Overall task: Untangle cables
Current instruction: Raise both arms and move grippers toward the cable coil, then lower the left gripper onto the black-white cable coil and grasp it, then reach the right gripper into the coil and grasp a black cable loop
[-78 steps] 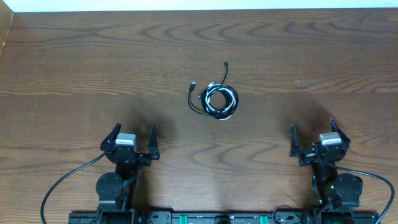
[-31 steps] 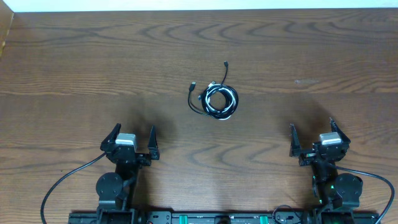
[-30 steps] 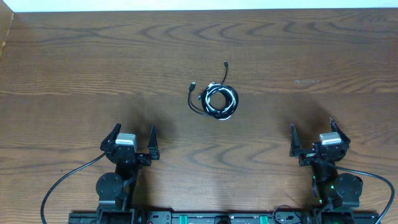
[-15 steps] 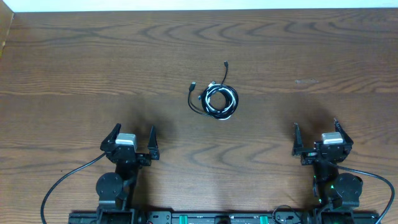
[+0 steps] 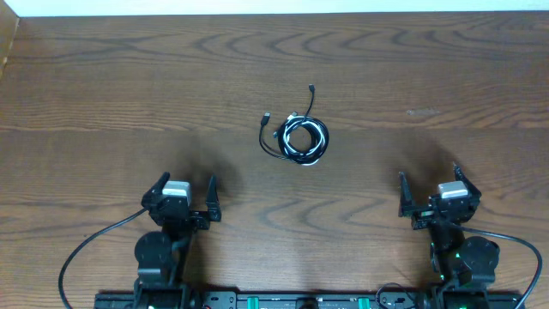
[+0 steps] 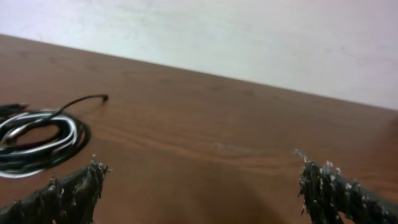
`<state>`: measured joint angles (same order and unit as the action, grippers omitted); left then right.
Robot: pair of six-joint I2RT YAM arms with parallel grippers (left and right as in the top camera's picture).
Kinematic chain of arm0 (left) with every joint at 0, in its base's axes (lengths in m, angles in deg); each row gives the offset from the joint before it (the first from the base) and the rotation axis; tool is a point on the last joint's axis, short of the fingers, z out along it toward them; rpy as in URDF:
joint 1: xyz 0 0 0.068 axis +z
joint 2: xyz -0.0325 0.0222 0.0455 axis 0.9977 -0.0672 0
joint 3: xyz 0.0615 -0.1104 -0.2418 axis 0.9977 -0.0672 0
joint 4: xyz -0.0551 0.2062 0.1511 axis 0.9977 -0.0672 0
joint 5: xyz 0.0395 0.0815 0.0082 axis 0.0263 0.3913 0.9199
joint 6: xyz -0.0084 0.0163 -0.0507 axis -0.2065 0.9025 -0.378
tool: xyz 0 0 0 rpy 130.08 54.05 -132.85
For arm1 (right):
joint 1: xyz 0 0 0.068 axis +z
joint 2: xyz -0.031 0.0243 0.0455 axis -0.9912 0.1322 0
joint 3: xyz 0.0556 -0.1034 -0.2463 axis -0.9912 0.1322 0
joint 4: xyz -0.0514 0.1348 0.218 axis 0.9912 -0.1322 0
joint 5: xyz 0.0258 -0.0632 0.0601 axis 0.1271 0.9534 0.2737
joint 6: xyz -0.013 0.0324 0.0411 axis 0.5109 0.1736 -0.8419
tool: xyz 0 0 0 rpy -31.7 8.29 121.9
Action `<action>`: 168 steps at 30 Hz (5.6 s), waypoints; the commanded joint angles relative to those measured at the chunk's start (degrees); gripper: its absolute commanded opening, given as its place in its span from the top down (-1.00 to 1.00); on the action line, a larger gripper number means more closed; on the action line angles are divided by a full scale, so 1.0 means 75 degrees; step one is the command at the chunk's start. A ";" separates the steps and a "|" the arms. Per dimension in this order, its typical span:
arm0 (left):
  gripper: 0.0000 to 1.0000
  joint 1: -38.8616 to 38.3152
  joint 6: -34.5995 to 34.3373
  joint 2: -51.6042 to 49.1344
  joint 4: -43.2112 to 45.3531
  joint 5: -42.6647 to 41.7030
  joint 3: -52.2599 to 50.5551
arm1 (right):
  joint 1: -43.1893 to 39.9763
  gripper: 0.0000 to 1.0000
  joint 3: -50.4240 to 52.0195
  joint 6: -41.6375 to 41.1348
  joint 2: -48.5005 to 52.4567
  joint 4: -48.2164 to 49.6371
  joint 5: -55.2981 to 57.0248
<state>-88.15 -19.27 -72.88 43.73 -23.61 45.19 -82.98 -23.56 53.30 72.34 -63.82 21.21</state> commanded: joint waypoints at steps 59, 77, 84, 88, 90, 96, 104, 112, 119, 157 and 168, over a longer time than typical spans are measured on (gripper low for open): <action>-0.43 -0.2107 -0.3378 -1.0972 -0.5543 -0.1075 0.9422 | -0.0026 -0.98 -0.8539 -0.0289 0.8941 -0.5301 -0.3188; 0.00 -0.3450 -0.4721 -1.3516 -0.3998 -0.0560 0.9422 | -0.0026 -0.99 -0.8536 -0.0291 0.8941 -0.5438 -0.3010; 0.10 -0.3646 -0.4937 -1.3930 -0.3541 -0.0557 0.9419 | -0.0026 -0.98 -0.8536 -0.0291 0.8941 -0.5447 -0.3010; 0.28 -0.3724 -0.4934 -1.4055 -0.3526 -0.0554 0.9419 | -0.0026 -0.98 -0.8536 -0.0291 0.8941 -0.5485 -0.3010; 0.42 -0.3730 -0.4937 -1.4058 -0.3544 -0.0472 0.9419 | -0.0026 -0.98 -0.8533 -0.0291 0.8941 -0.5505 -0.3010; 0.85 -0.3727 -0.4931 -1.4035 -0.3544 -0.0015 0.9422 | -0.0023 -0.99 -0.8530 -0.0291 0.8941 -0.5508 -0.3013; 0.85 -0.3722 -0.4809 -1.3382 -0.3544 -0.0017 0.9544 | -0.0023 -0.99 -0.8530 -0.0350 0.8941 -0.5502 -0.3019; 0.85 -0.3724 -0.4794 -1.1797 -0.3340 -0.0020 0.9544 | -0.0017 -0.98 -0.8530 -0.0694 0.8941 -0.5403 -0.3013; 0.85 -0.3724 -0.4943 -1.0972 -0.3261 -0.0038 0.9544 | -0.0006 -0.98 -0.8530 -0.1157 0.8941 -0.5211 -0.3022; 0.85 -0.3112 -0.9515 -1.0427 -0.2375 -0.0399 0.9544 | 0.1113 -0.76 -0.8530 -0.4838 1.0984 -0.4505 -0.1271; 0.85 -0.3019 -1.0177 -0.9675 -0.2343 -0.0420 0.9544 | 0.1139 -0.68 -0.8530 -0.5062 1.2246 -0.3305 -0.3267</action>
<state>-110.99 -93.11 -147.19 25.74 -26.10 115.31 -74.46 -86.55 17.65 162.72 -89.44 2.13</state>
